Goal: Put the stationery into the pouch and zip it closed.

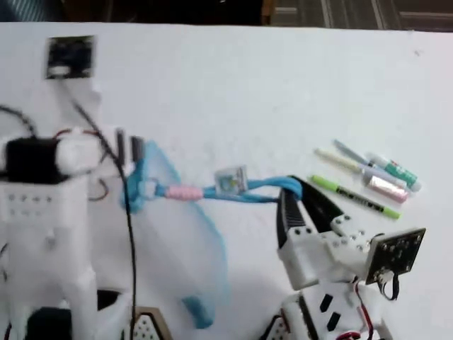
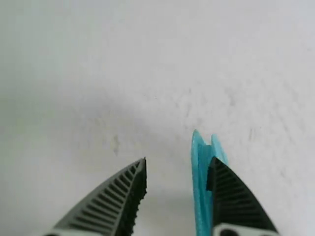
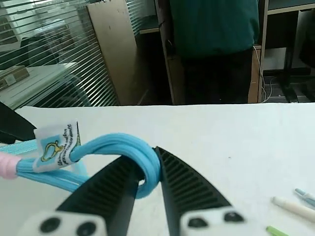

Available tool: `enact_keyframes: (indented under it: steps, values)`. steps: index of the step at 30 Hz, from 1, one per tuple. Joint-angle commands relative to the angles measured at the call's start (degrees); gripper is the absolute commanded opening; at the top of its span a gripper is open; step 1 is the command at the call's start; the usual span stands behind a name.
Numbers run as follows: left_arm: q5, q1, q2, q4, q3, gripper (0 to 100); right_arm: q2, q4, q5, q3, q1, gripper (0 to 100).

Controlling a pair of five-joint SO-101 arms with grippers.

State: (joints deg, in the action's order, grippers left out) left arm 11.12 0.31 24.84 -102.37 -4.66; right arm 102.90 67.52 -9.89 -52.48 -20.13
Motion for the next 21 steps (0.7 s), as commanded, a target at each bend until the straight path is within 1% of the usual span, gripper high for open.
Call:
enact_keyframes:
  steps: [1, 7, 12, 15, 18, 21]
  values:
    - [-0.44, 4.62, -3.47, 0.09, -2.99, 22, 0.04, 0.22, 0.18, 0.18, 0.13, 1.6]
    - [-1.93, 4.7, -9.54, -0.09, -3.34, 21, 0.04, 0.31, 0.18, 0.26, 0.4, 1.6]
    - [-2.02, 4.88, -10.42, -0.09, -3.43, 21, 0.04, 0.31, 0.18, 0.26, 0.4, 1.6]
    - [-2.29, 4.97, -10.42, 0.0, -3.78, 14, 0.04, 0.31, 0.18, 0.26, 0.4, 1.6]
    - [-6.15, 6.29, -10.42, 0.09, -3.87, 8, 0.04, 0.31, 0.18, 0.26, 0.4, 1.6]
    - [-8.44, 7.6, -10.42, 0.09, -5.27, 2, 0.04, 0.22, 0.09, 0.26, 0.4, 1.6]
